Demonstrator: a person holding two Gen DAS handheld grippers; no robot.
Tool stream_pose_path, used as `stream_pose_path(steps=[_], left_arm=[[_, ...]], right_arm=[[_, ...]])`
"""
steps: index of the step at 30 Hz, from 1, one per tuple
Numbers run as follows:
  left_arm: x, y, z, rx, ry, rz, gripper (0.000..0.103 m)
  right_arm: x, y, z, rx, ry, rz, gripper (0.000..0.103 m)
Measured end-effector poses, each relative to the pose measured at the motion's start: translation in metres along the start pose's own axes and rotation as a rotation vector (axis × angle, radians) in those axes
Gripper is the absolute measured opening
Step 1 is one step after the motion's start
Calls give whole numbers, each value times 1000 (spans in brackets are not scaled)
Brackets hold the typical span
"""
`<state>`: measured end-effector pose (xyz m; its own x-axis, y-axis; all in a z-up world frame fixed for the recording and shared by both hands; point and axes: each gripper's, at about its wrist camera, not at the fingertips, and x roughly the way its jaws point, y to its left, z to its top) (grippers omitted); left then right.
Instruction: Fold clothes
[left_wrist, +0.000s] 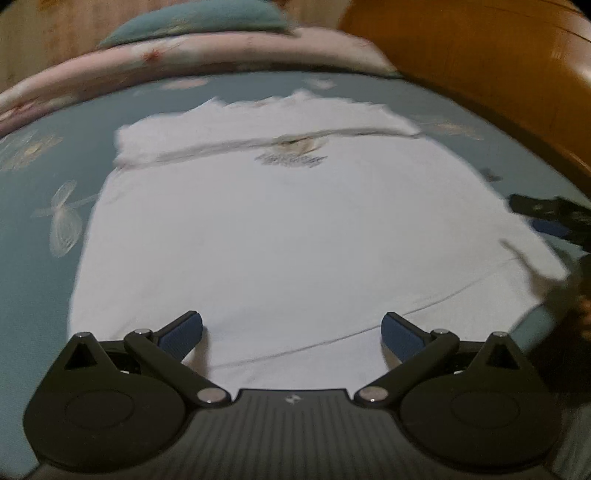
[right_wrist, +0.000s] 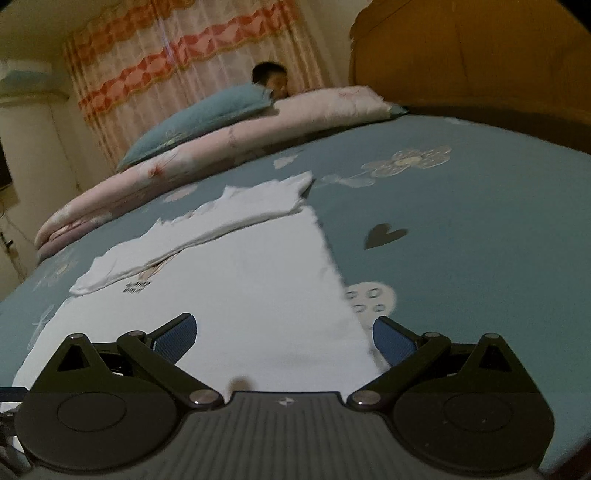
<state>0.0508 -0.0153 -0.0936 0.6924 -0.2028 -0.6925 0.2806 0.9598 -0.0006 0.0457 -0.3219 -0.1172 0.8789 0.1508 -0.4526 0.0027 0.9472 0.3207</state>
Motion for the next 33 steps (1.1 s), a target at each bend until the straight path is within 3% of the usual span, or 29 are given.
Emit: stream_pose_path(steps=[3,6,9,12,19,24,30,33], left_arm=[[6,-21,5,76,-13,-16,102],[17,-28,2,59,21,-37,102],[21,-30,-4,52,25,-46,102],[17,-27,-7,58,13,-53,102],[15,-19,-10,61,6,-66,102],[18,-20,-8,54,10,-55,102],[13,-18,-13,56,10,-57,102],[8,-15,-17,60,4,-66,102]], right_arm=[[-7,10,-3,-100,-6,23,103],[-11,31,-11,-267,50,50,103],[-20,53,-20,-437,80,34,103],[-18,58,-29,-537,161,-49,103],[-30,37,-17,-499,206,-182,103],[-35,58,-12,-457,192,-70,103],[-11,91,-31,-522,263,-69,103],[-10,80,-31,-429,271,-51,103]])
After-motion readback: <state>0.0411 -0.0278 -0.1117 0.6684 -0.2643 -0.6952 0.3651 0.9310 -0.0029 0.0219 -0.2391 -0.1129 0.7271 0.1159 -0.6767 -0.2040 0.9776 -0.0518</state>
